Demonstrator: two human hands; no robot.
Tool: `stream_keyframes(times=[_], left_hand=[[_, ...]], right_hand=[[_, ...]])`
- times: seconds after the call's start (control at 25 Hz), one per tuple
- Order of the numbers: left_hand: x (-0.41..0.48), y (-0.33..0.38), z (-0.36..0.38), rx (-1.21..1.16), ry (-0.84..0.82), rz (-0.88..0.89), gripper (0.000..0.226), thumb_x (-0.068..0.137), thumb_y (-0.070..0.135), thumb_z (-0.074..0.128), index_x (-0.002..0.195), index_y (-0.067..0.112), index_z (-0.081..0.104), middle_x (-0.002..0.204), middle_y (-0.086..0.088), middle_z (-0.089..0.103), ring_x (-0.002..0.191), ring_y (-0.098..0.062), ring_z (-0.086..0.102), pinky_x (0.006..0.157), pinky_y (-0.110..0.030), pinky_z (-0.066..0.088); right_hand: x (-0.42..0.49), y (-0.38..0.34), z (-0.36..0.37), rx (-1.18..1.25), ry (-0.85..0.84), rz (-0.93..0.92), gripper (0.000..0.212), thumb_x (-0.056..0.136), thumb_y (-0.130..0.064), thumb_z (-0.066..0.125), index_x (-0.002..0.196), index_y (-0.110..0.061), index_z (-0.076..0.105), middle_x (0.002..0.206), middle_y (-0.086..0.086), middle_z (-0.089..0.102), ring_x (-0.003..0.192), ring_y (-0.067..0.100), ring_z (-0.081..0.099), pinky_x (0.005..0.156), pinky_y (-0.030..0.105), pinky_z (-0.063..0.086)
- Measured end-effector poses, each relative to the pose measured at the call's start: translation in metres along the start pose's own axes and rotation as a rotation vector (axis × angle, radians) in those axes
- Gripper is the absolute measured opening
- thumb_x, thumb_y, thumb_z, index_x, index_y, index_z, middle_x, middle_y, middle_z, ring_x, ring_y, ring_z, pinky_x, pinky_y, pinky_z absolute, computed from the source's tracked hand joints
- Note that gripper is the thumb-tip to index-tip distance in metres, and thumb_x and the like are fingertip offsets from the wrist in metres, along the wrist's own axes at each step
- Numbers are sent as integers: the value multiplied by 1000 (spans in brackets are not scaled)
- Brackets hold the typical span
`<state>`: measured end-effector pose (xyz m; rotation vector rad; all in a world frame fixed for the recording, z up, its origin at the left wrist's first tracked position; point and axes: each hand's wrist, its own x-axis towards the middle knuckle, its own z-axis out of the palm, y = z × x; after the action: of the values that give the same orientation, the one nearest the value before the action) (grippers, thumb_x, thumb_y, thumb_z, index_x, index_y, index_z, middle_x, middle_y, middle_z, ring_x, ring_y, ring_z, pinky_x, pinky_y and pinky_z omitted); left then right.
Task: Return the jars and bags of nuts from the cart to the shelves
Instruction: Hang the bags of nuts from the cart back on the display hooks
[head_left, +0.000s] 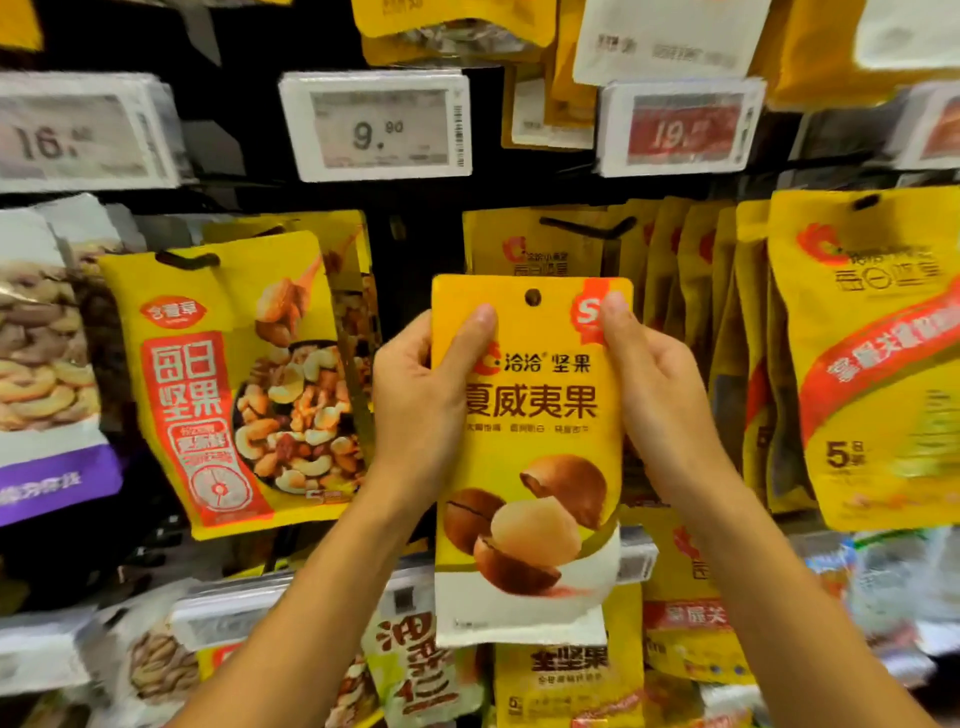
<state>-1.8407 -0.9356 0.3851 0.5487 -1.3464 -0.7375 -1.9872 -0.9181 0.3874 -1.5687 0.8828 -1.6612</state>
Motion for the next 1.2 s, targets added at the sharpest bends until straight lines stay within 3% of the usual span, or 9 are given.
stream_keyframes(times=[0.24,0.32,0.4,0.52,0.72,0.88,1.12,1.2], left_hand=[[9,12,-20,17,203,64,30,93,18,55,64,24,62,57,12,66,54,1,62,47,-15,47],[22,19,-32,17,246,62,33,91,22,58,58,24,57,54,10,61,51,-2,59,48,-18,47],[39,24,-41,52,278,45,37,90,23,60,53,24,52,50,10,56,48,-3,54,49,-20,45],[56,21,-47,133,303,-20,36,90,19,58,56,22,47,46,9,52,45,-5,50,48,-22,41],[50,6,-48,118,245,-63,33,91,17,57,60,18,48,50,6,53,47,-7,51,49,-21,43],[59,8,-51,70,264,-62,33,90,20,58,58,20,50,45,9,54,45,-7,52,48,-21,43],[75,-8,-57,117,278,-120,34,91,28,58,58,21,55,49,9,57,51,-8,57,57,-24,47],[83,-17,-57,152,279,-98,33,92,26,57,60,19,54,47,10,58,50,-2,57,54,-18,47]], right_hand=[[22,-1,33,-5,-54,-120,45,96,-36,38,75,-6,64,69,-2,73,65,11,70,54,24,56],[37,-6,49,-47,-37,-187,54,97,-36,41,76,10,59,75,19,71,70,31,69,57,41,55],[53,-8,62,-50,-4,-221,58,98,-33,43,79,21,51,76,36,61,69,46,60,53,48,47],[68,-3,72,-47,33,-186,55,99,-30,42,70,17,49,65,27,52,58,32,51,53,38,36],[62,16,68,21,4,-28,43,99,-30,41,77,2,57,59,7,61,54,14,62,51,25,45],[72,11,72,-10,21,-105,54,99,-31,40,83,19,52,68,20,59,63,28,61,55,29,44],[86,30,78,-34,42,-77,59,99,-36,39,89,21,52,85,43,56,74,52,55,64,38,40],[96,36,81,-77,54,-76,58,99,-34,38,77,18,51,76,40,53,65,46,51,64,37,35]])
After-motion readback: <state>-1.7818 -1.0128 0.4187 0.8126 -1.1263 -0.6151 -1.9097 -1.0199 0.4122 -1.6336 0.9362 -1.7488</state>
